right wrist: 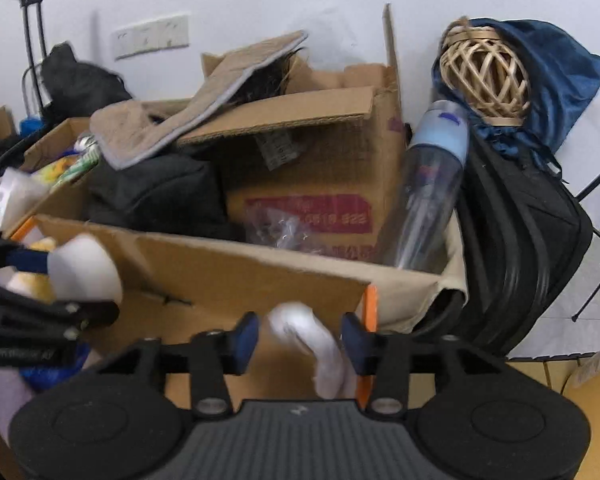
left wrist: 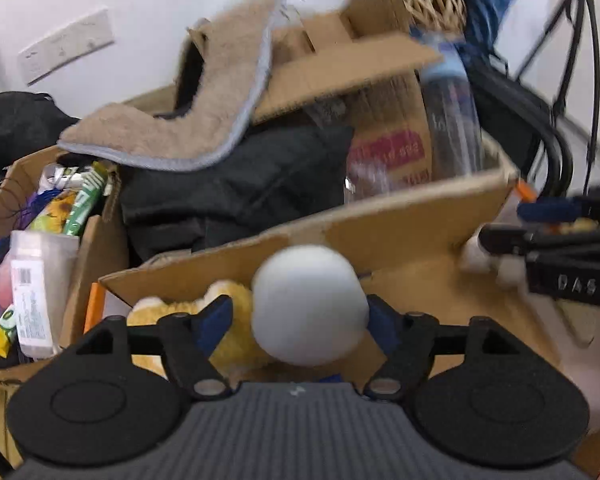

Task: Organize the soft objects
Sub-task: 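Drop the foam cylinder from the left gripper into the box while the right drops the cloth, then move both grippers back over the table toward the red sponge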

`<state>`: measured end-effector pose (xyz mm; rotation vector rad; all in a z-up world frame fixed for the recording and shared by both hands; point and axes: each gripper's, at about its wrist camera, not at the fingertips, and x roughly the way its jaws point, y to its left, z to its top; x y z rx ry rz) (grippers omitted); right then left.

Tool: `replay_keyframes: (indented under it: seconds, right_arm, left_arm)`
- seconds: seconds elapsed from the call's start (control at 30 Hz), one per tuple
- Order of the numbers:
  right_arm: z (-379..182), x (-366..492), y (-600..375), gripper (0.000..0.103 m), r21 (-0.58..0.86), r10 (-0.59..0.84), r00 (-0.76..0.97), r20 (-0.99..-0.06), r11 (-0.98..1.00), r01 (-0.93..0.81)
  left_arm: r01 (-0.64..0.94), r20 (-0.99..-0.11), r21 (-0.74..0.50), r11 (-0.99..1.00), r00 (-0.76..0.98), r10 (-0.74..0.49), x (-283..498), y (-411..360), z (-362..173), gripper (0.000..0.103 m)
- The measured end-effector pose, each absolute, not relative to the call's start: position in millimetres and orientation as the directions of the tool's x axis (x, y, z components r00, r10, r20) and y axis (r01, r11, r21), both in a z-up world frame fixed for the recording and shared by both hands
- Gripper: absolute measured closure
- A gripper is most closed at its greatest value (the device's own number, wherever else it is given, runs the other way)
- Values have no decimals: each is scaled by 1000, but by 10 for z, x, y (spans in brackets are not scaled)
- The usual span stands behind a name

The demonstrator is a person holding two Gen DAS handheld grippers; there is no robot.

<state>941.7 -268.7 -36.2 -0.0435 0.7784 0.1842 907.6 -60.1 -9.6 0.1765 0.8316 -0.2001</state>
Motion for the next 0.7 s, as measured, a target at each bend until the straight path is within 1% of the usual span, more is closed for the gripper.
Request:
replay_keyframes:
  seconds: [0.17, 0.27, 0.37, 0.47, 0.6, 0.7]
  right_arm:
    - [-89, 9201, -2763, 55, 56, 167, 719, -674, 983, -176]
    - [212, 8991, -2797, 55, 42, 169, 729, -664, 981, -190]
    - [604, 8625, -2843, 54, 28, 177, 747, -641, 978, -207]
    - [980, 8188, -2896, 51, 14, 192, 761, -619, 972, -233]
    - [1362, 7450, -2967, 39, -5, 218, 786, -579, 963, -271]
    - [1518, 6776, -3015, 39, -1, 270, 798, -539, 947, -322]
  left_arm:
    - [232, -739, 85, 969, 668, -95, 8952, -591, 123, 26]
    - [234, -720, 93, 968, 687, -97, 8734, -572, 419, 26]
    - [223, -683, 100, 970, 724, -96, 8429, -506, 801, 26]
    - [222, -639, 114, 968, 763, -100, 7990, -450, 1197, 25]
    - [233, -563, 115, 966, 816, -130, 7165, -328, 1620, 21]
    - [256, -499, 108, 961, 849, -170, 6436, -227, 1747, 18]
